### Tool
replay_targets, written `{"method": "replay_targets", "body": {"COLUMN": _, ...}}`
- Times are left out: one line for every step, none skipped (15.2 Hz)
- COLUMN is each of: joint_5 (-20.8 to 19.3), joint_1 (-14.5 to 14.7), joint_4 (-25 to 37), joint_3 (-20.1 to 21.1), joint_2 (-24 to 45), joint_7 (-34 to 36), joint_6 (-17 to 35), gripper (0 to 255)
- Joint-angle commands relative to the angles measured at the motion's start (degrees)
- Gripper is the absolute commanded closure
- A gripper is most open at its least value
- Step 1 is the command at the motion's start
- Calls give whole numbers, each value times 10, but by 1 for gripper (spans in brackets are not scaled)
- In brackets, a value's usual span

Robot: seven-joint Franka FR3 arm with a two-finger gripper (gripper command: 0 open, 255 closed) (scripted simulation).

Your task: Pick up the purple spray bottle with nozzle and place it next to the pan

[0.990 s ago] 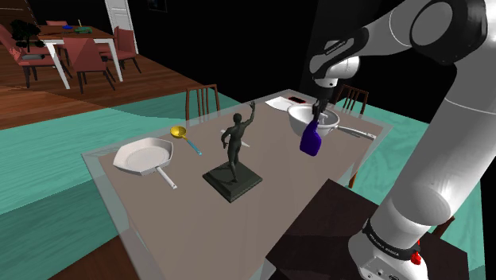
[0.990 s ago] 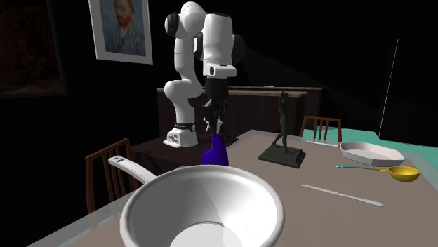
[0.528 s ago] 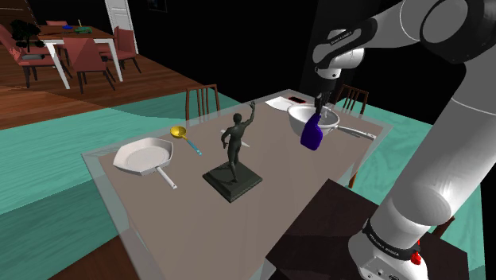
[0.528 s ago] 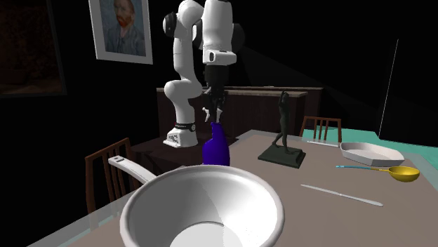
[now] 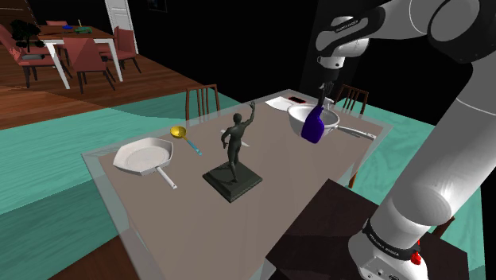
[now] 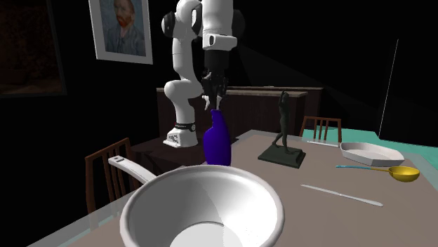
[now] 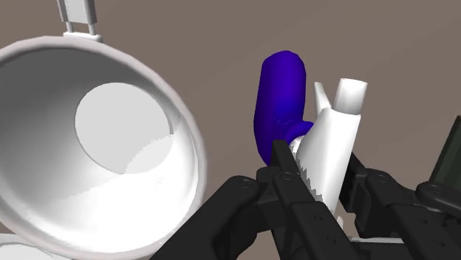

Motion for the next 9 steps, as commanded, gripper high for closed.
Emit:
{"method": "replay_targets", "body": {"joint_5": -2, "joint_1": 0, "joint_4": 11, "joint_3": 1, "joint_2": -5, "joint_7": 1, "joint_6": -15, "gripper": 255}}
{"method": "replay_targets", "body": {"joint_5": -3, "joint_1": 1, "joint_4": 17, "joint_3": 1, "joint_2": -6, "joint_7": 2, "joint_6": -23, "gripper": 255}}
{"method": "replay_targets", "body": {"joint_5": -4, "joint_1": 1, "joint_4": 23, "joint_3": 1, "joint_2": -8, "joint_7": 2, "joint_6": -30, "gripper": 255}}
{"method": "replay_targets", "body": {"joint_5": -5, "joint_1": 1, "joint_4": 29, "joint_3": 1, "joint_2": -10, "joint_7": 3, "joint_6": -38, "gripper": 255}}
{"method": "replay_targets", "body": {"joint_5": -5, "joint_1": 1, "joint_4": 36, "joint_3": 2, "joint_2": -11, "joint_7": 3, "joint_6": -45, "gripper": 255}}
{"method": "replay_targets", "body": {"joint_5": -6, "joint_1": 1, "joint_4": 42, "joint_3": 2, "joint_2": -12, "joint_7": 3, "joint_6": -53, "gripper": 255}}
{"method": "replay_targets", "body": {"joint_5": -6, "joint_1": 1, "joint_4": 49, "joint_3": 2, "joint_2": -13, "joint_7": 4, "joint_6": -61, "gripper": 255}}
{"method": "replay_targets", "body": {"joint_5": -7, "joint_1": 2, "joint_4": 56, "joint_3": 3, "joint_2": -14, "joint_7": 4, "joint_6": -68, "gripper": 255}}
{"method": "replay_targets", "body": {"joint_5": -7, "joint_1": 2, "joint_4": 63, "joint_3": 3, "joint_2": -15, "joint_7": 4, "joint_6": -76, "gripper": 255}}
